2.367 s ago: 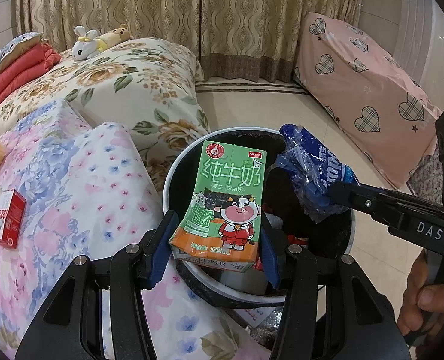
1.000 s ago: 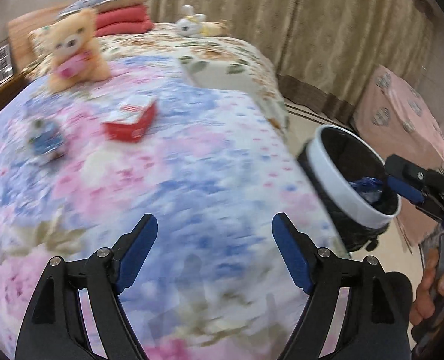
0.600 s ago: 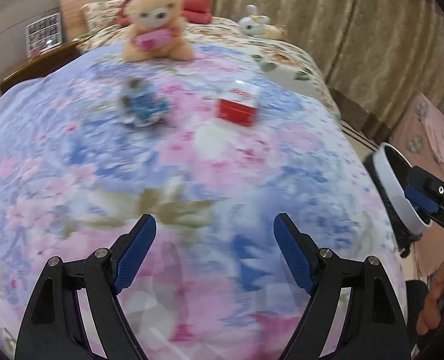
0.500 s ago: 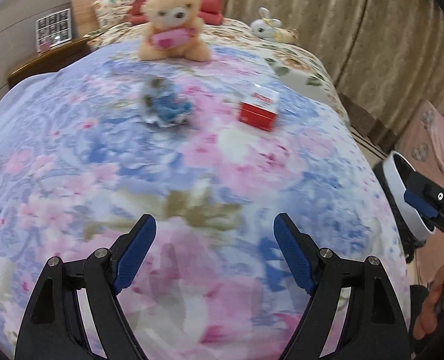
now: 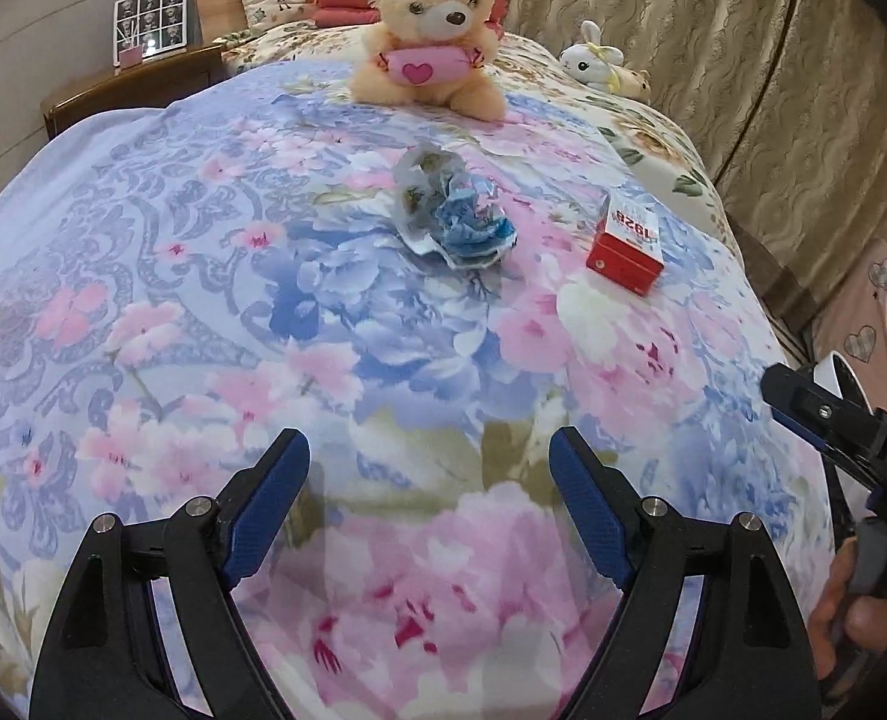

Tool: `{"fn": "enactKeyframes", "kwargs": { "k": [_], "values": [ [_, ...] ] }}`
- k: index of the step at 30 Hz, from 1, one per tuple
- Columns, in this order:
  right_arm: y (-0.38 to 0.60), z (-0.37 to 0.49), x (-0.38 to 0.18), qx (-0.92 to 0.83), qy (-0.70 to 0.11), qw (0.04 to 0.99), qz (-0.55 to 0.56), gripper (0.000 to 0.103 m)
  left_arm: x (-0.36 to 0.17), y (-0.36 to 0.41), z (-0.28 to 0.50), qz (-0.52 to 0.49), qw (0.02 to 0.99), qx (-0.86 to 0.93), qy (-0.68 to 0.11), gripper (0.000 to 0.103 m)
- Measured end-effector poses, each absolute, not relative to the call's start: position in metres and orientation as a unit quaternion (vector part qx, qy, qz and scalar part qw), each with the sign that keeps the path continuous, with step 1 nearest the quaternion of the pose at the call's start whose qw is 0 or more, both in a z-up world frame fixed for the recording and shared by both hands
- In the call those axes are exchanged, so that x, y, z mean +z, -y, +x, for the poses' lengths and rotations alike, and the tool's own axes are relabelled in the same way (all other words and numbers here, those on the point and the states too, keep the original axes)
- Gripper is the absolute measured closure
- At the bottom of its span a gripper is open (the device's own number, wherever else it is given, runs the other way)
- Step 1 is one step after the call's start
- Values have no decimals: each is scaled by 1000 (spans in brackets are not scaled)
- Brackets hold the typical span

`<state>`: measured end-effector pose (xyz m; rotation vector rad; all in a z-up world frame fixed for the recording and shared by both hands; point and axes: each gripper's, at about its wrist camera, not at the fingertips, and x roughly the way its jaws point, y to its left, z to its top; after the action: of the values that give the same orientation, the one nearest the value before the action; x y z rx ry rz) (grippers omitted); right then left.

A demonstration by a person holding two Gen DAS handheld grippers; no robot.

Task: Collect trash
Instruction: 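Move both open tools back over the bed toward the foil wrapper and red-and-white box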

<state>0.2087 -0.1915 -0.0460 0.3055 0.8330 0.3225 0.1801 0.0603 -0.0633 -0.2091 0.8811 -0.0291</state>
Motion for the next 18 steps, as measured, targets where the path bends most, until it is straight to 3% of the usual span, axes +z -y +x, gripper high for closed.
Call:
{"fn": "enactKeyframes", "kwargs": {
  "k": [18],
  "values": [
    [154,308,-55,145,-414,885,154,23,-64,-74,273,-104,898,-19,-427,18]
  ]
}}
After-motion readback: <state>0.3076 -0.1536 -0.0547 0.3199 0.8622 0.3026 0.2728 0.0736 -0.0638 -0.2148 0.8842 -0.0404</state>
